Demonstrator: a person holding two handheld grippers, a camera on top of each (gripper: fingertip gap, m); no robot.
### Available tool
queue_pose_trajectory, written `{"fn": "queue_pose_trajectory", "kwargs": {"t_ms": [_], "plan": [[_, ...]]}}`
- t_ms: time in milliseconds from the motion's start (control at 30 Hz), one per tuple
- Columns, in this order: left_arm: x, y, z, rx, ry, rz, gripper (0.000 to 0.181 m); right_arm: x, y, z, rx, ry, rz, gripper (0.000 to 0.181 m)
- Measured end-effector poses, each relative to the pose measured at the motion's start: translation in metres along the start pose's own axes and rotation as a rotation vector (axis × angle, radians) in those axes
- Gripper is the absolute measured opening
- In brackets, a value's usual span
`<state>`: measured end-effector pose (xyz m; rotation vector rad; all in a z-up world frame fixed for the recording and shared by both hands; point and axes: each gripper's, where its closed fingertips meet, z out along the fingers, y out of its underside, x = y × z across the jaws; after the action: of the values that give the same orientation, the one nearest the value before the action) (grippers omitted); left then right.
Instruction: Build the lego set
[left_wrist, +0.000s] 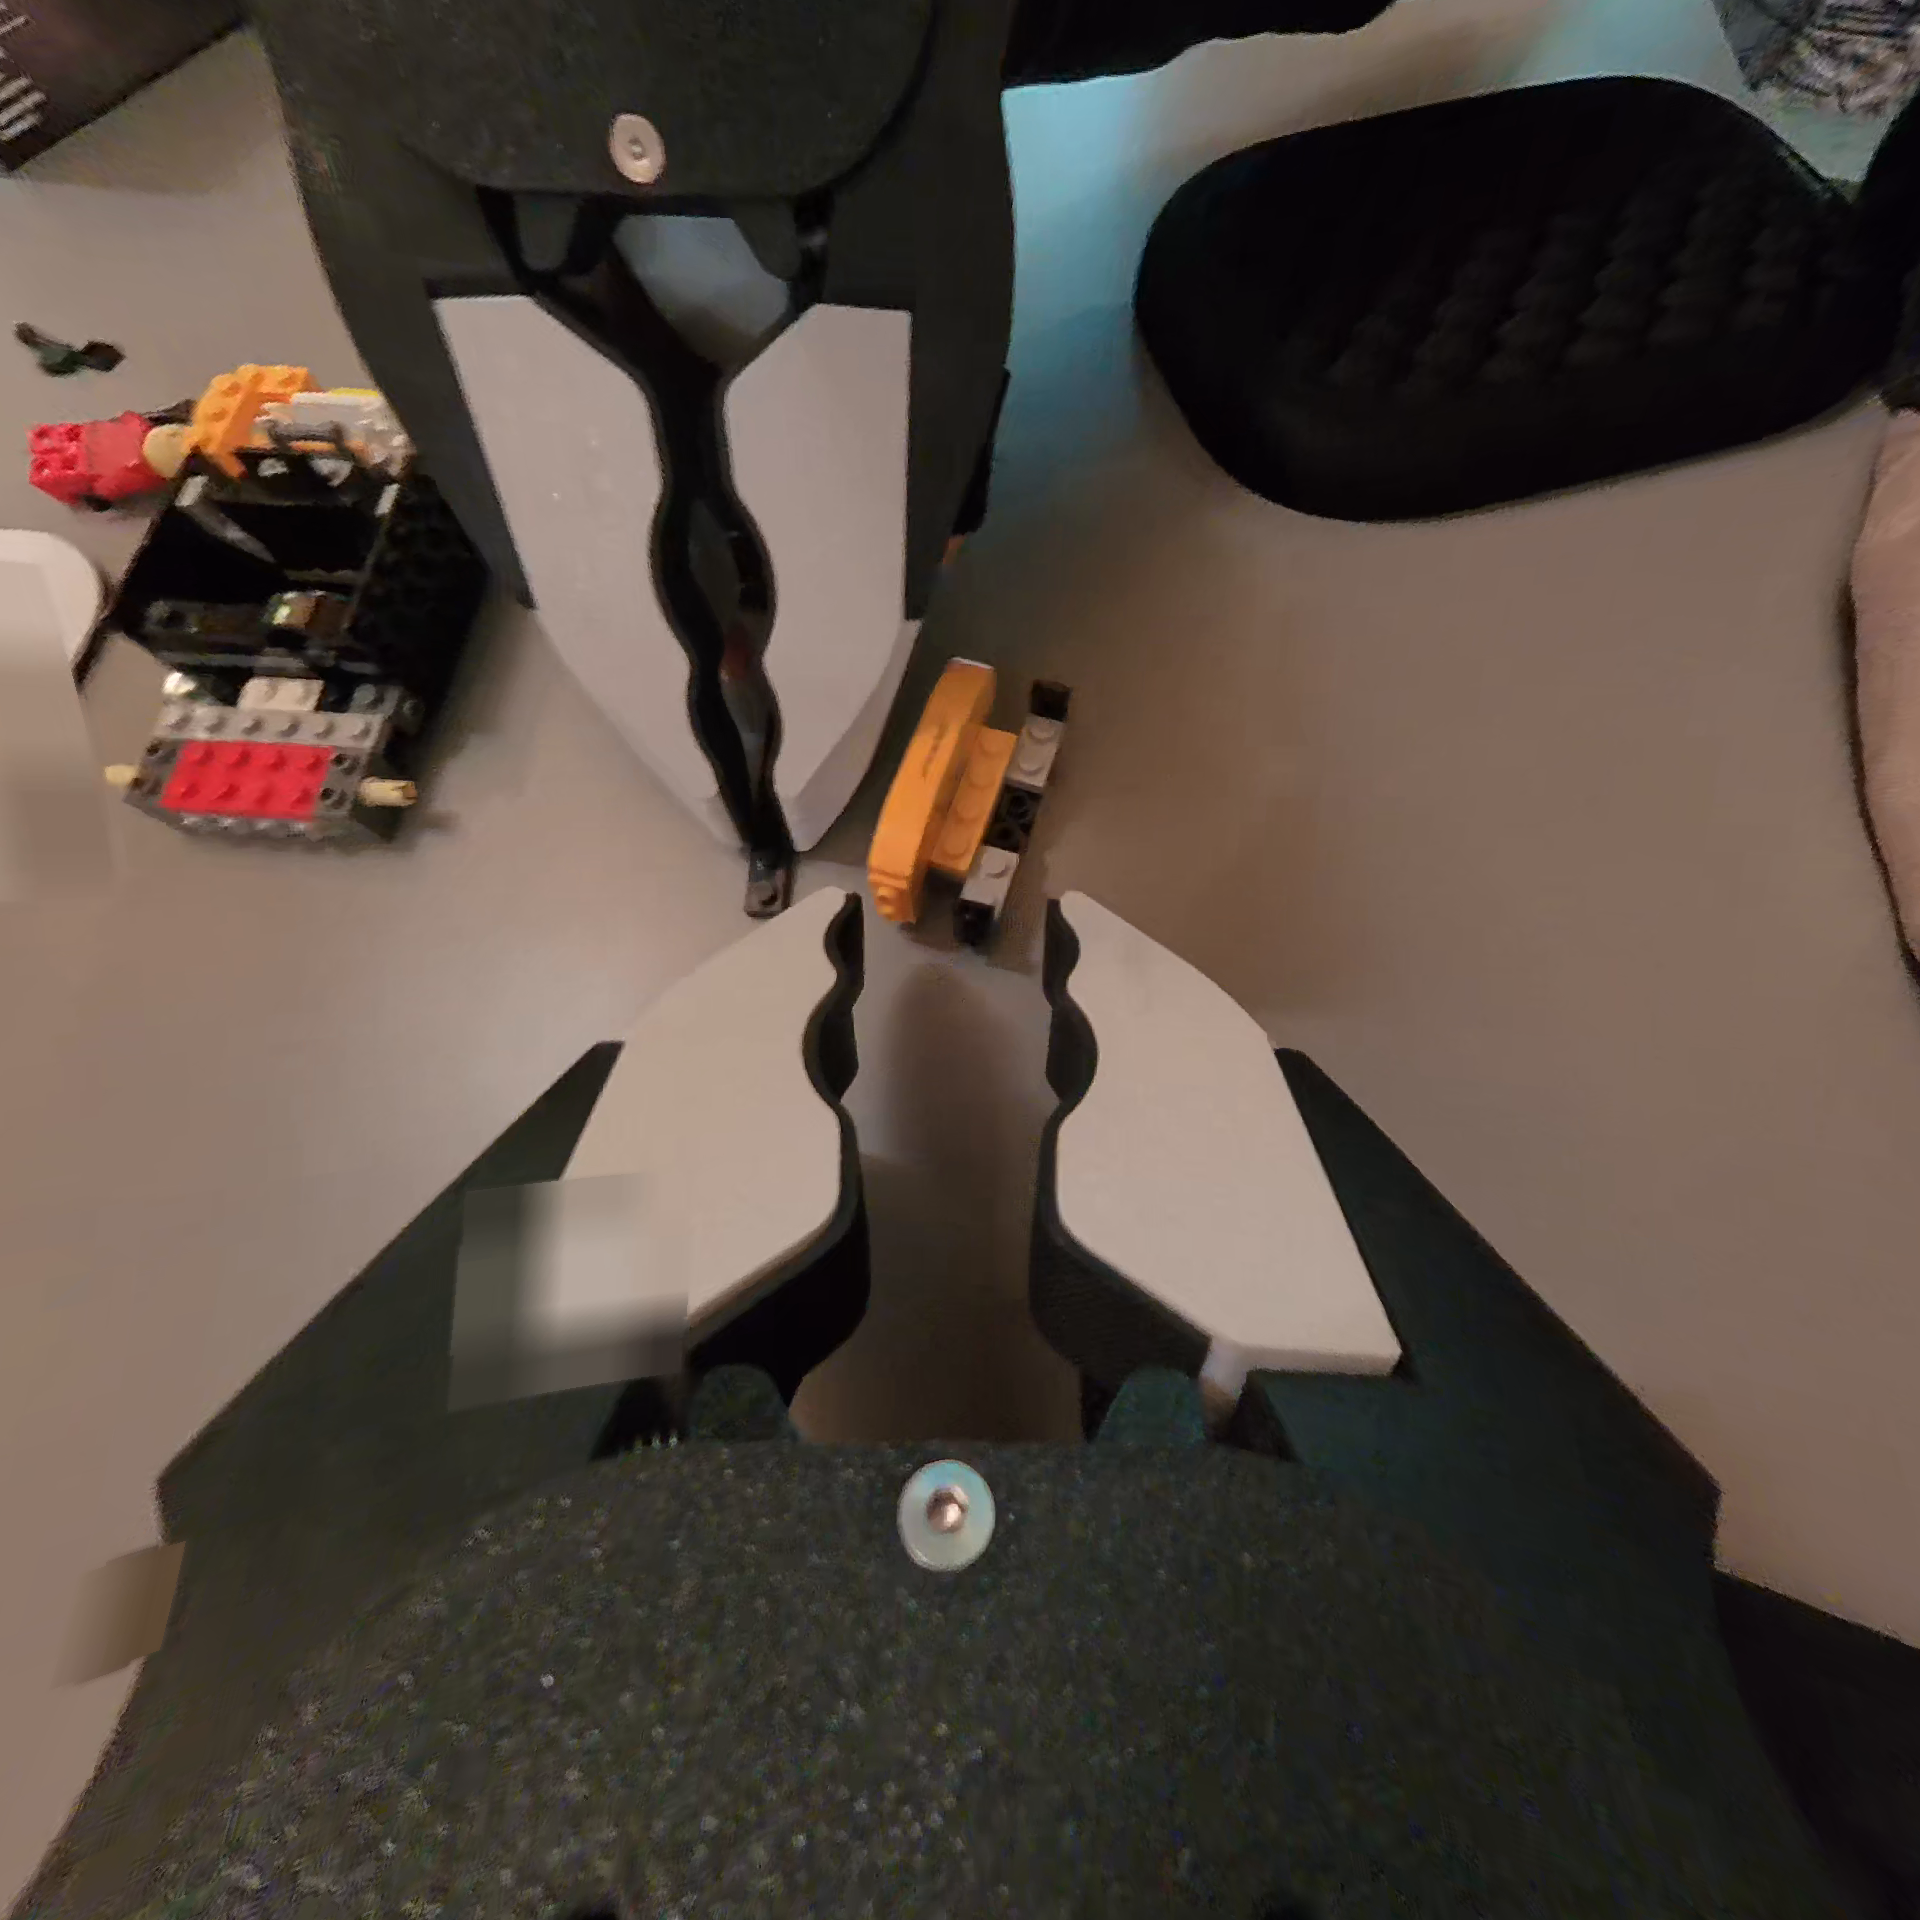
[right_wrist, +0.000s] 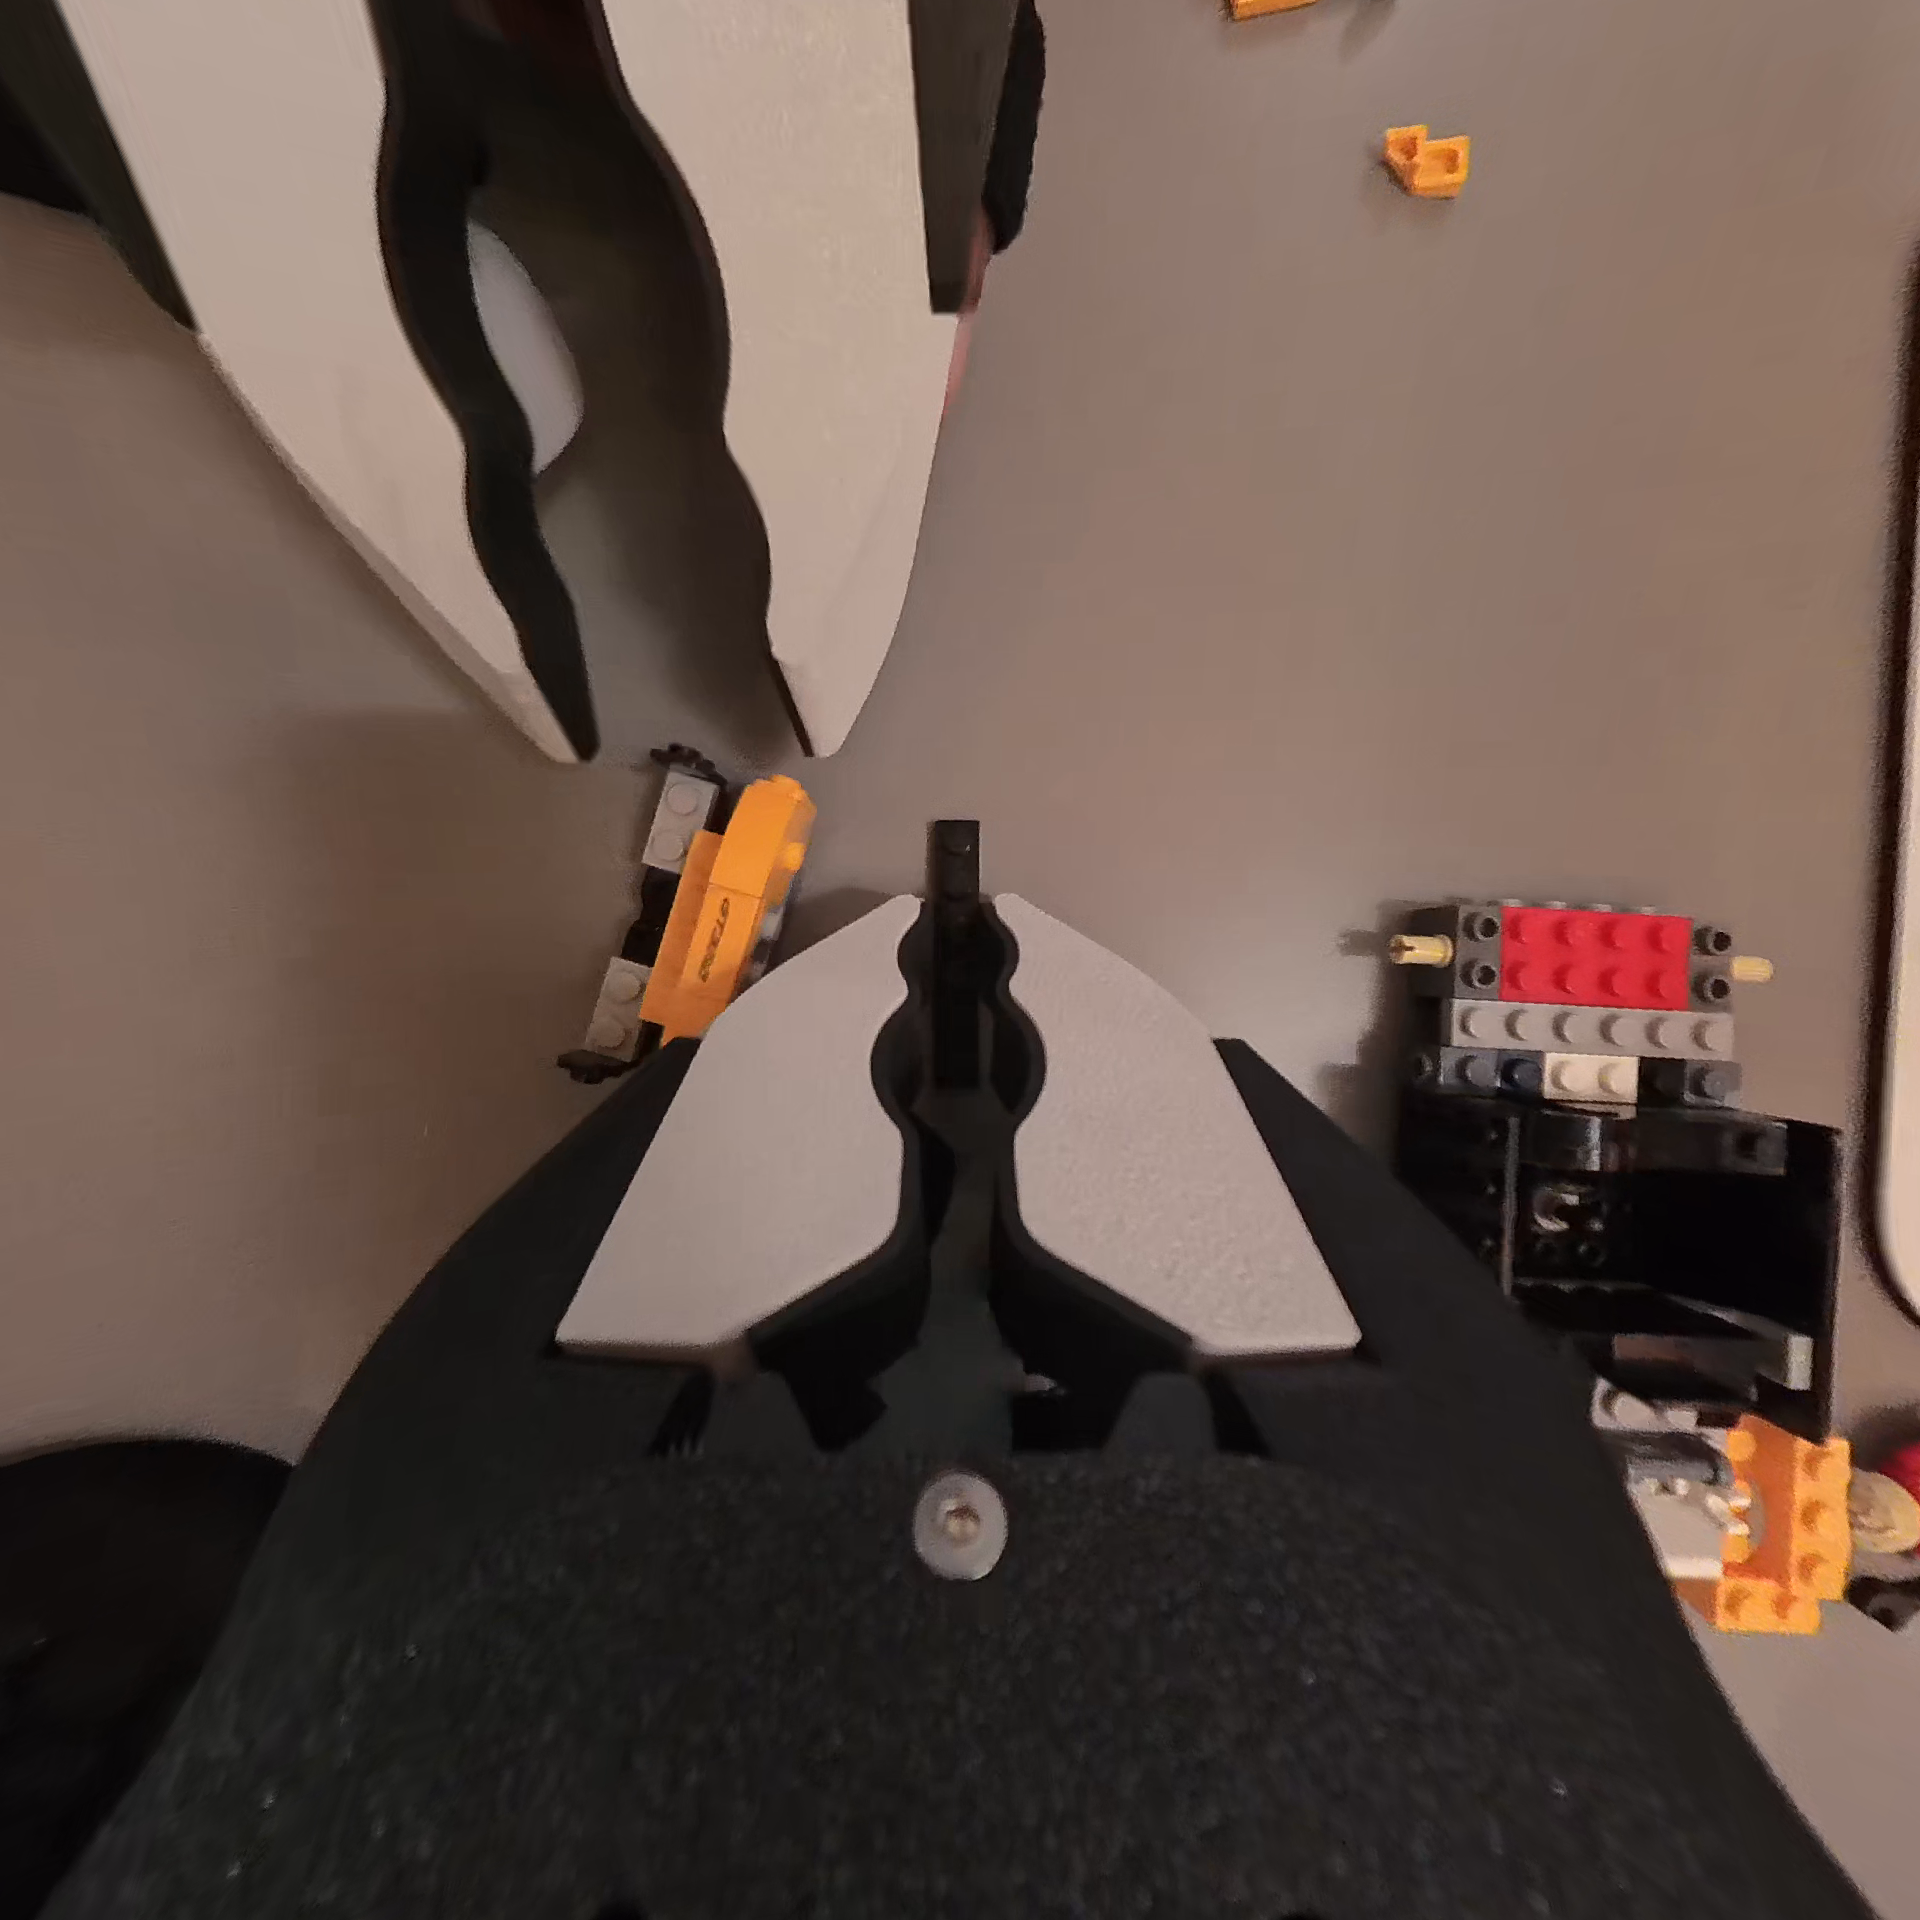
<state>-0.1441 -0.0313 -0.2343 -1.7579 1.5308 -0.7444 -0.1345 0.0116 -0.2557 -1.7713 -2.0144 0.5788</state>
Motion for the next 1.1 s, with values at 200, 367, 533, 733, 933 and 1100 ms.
{"fn": "queue_pose_trajectory", "kwargs": {"t_ms": [200,367,533,733,933,1100], "plan": [[0.009,0.007,0.015,-0.060,0.035,0.037,0.041,-0.003,0.003,-0.002,0.005,0.012,0.009,0.008],[0.020,0.008,0.016,-0.074,0.073,0.095,0.000,-0.004,0.004,-0.003,0.022,0.012,0.020,0.007],[0.021,0.009,0.014,-0.079,0.075,0.098,0.010,-0.010,0.008,-0.006,-0.004,0.011,0.006,0.007],[0.005,0.012,0.005,-0.071,0.026,0.035,0.024,-0.029,0.013,-0.009,-0.004,0.004,0.003,0.007],[-0.002,0.012,0.009,-0.074,-0.019,0.033,0.027,-0.043,0.012,-0.010,0.011,0.032,-0.009,0.007],[0.019,-0.004,0.016,-0.032,0.037,0.093,0.029,-0.023,0.012,-0.009,0.017,0.029,0.033,0.007]]}}
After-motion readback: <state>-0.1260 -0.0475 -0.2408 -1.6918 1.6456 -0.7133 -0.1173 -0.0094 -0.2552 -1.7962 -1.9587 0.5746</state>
